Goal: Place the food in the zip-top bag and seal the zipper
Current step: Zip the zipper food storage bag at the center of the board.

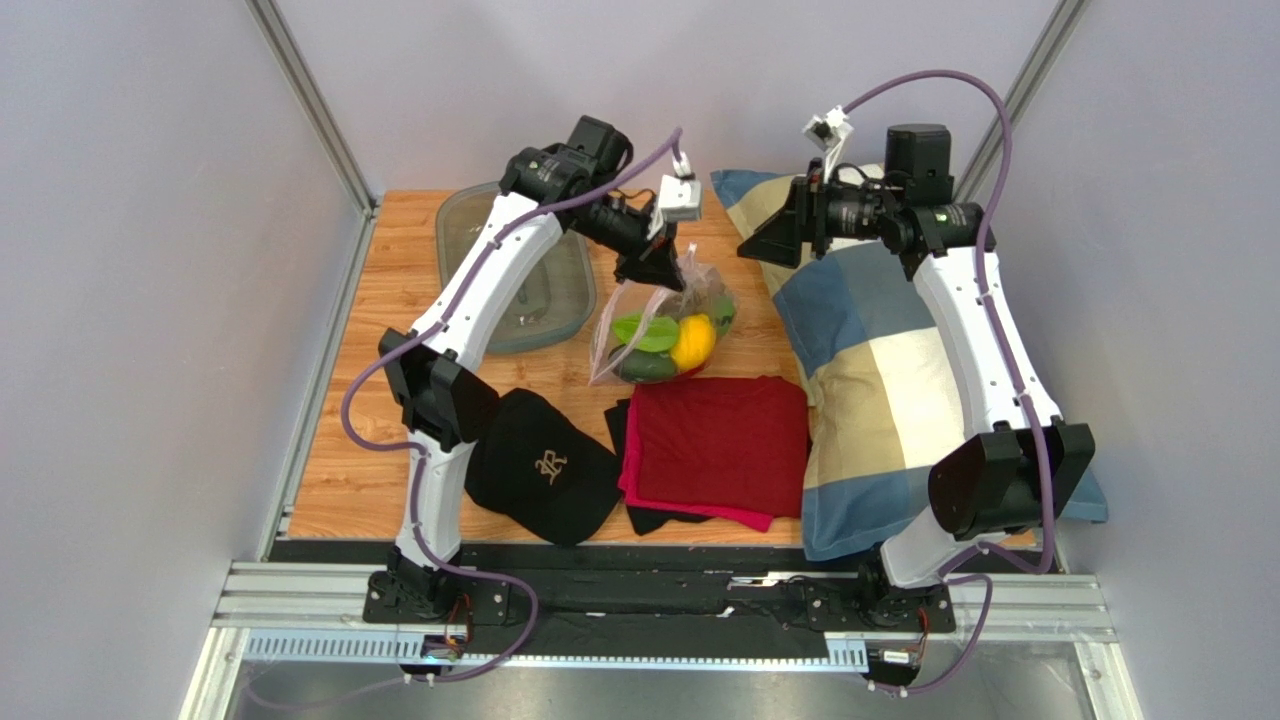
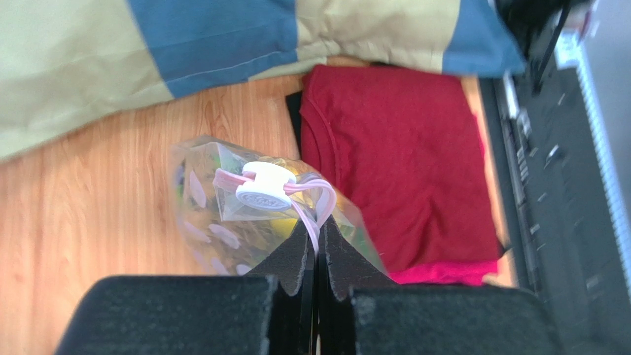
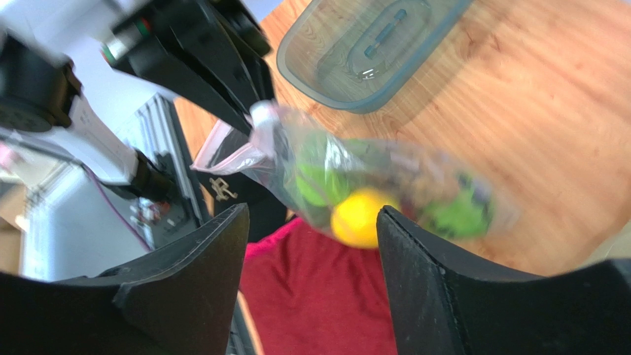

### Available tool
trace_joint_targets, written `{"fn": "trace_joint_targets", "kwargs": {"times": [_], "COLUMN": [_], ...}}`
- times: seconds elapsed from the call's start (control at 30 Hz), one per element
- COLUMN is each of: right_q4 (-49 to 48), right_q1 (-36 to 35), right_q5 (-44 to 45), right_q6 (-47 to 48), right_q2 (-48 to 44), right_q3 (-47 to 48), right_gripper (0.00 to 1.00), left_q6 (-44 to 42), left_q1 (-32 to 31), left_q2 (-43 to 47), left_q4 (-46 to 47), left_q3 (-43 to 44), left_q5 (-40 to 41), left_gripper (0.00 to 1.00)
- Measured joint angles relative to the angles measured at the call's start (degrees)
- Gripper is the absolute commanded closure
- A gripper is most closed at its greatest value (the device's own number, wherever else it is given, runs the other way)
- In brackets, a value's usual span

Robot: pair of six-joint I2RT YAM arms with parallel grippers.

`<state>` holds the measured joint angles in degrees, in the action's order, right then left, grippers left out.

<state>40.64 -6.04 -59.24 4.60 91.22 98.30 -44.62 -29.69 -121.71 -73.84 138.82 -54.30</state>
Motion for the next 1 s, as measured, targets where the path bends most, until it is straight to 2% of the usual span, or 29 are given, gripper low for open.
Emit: {"fn": "trace_joint_targets", "kwargs": {"times": [0.27, 0.43, 0.7, 0.9, 1.0], "right_q4": [2.54, 3.8, 10.25, 12.26, 12.33], "right_q1": [-8.63, -10.64, -10.67, -11.39, -12.11], "right_q5": [-0.81, -0.87, -0.68, -0.52, -0.26], "right_q6": [16.61, 23.56, 38.95, 45.13, 47.34], "right_q2": [-1.07, -3.34, -5.84, -6.32, -6.32], "right_q3": [-2.05, -5.7, -7.37, -7.65, -7.93], "right_gripper": [0.37, 0.38, 0.38, 0.4, 0.46], "left_q6": [-25.35, -33.9, -40.06, -41.48, -41.86], "left_q1": [-3.45, -3.26, -3.52, -4.46, -4.63], "left_q2": [1.01, 1.88, 2.43, 2.73, 2.86], "left_q4": [-2.84, -3.5, -3.61, -3.69, -3.69], "left_q3": [-6.71, -9.38, -10.45, -11.1, -11.39], "left_q5": [-1.64, -3.63, -5.07, -5.25, -5.38], "left_gripper": [1.0, 1.0, 1.0, 0.99, 0.99]}}
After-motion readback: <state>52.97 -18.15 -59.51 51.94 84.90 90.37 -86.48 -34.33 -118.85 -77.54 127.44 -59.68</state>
